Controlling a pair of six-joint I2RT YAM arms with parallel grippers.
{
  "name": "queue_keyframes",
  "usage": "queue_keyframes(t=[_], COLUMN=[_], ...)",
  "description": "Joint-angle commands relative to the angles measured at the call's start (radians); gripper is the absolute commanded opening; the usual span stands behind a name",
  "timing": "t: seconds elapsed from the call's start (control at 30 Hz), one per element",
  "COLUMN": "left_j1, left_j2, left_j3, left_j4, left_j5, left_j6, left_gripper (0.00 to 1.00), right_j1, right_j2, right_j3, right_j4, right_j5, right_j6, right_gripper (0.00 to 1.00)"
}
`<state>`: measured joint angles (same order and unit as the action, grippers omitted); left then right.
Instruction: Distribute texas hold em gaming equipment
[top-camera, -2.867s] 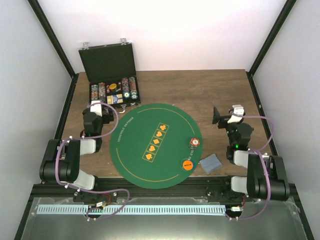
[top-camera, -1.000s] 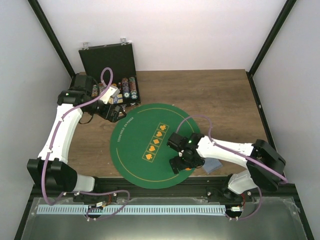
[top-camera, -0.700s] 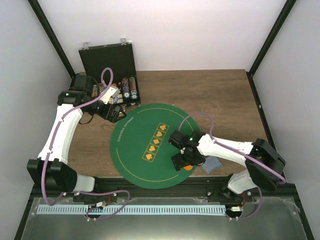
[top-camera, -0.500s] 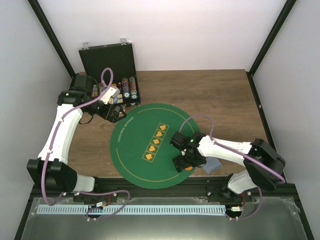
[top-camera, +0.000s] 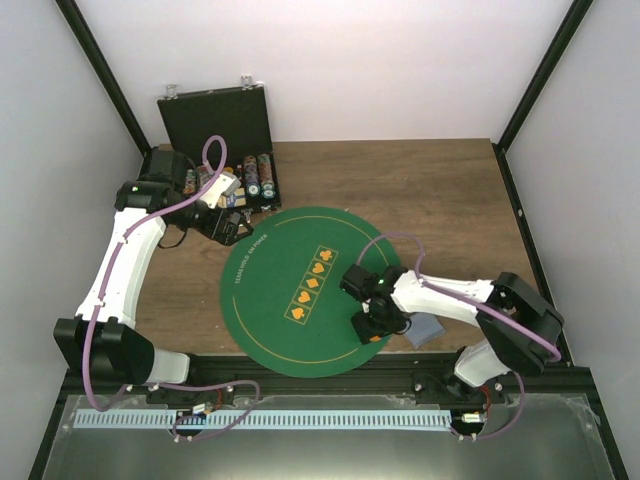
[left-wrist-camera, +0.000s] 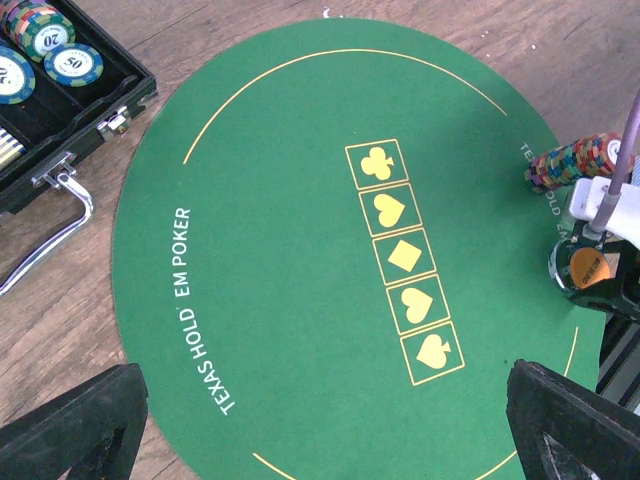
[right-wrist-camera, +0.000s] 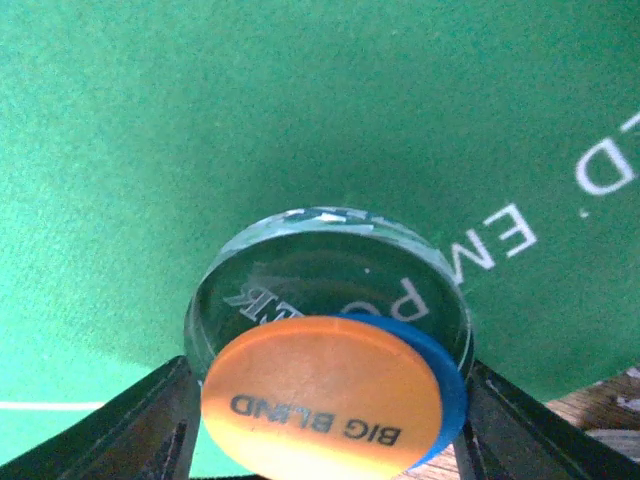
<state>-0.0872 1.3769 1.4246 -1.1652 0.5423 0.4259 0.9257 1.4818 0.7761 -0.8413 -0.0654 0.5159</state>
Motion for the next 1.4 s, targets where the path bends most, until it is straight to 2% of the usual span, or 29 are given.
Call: queue_keyframes(t=[0.0, 0.2, 0.63, 0.77, 0.93, 1.03, 1.13, 1.23, 1.37], left_j1=[-0.004, -0.004, -0.005, -0.005, -0.013, -0.058, -0.133, -0.213, -0.310], left_j2=[-0.016, -0.016, -0.016, -0.014, -0.009, -0.004, 0.006, 0.016, 0.034], left_j3=[-0.002, -0.001, 0.011, 0.001, -0.009, -0.026, -0.048, -0.085, -0.122], left_j4=[-0.011, -0.015, -0.030, -0.026, -0.024, -0.009, 0.010, 0.038, 0.068], left_j5=[0.001, 0.003, 0.010, -0.002, 0.039, 0.052, 0.006, -0.046, -0.079], left_j6=[0.019, 0.026, 0.042, 0.047, 0.068, 0.074, 0.091, 0.100, 0.112], left_gripper=[0.99, 0.99, 0.99, 0.99, 0.96, 0.95, 0.94, 0.93, 0.94], right_j1=[0.008, 0.060, 0.096, 0.096, 0.096, 0.095, 0.095, 0.096, 0.096], right_j2=[0.031, 0.094, 0.307, 0.269, 0.149, 0.082, 0.045, 0.042, 0.059], right_j3=[0.034, 0.126, 0.378, 0.346, 0.223, 0.152, 0.098, 0.089, 0.102], right_j4=[0.035, 0.050, 0.090, 0.058, 0.016, 0.001, -0.003, -0.004, -0.013], right_j5=[-0.041, -0.055, -0.063, -0.078, -0.139, -0.173, -0.171, -0.146, -0.114], right_j6=[-0.002, -0.006, -0.087, -0.072, -0.013, 0.025, 0.048, 0.054, 0.047], right_gripper=[0.63, 0.47, 0.46, 0.46, 0.44, 0.44, 0.44, 0.52, 0.77])
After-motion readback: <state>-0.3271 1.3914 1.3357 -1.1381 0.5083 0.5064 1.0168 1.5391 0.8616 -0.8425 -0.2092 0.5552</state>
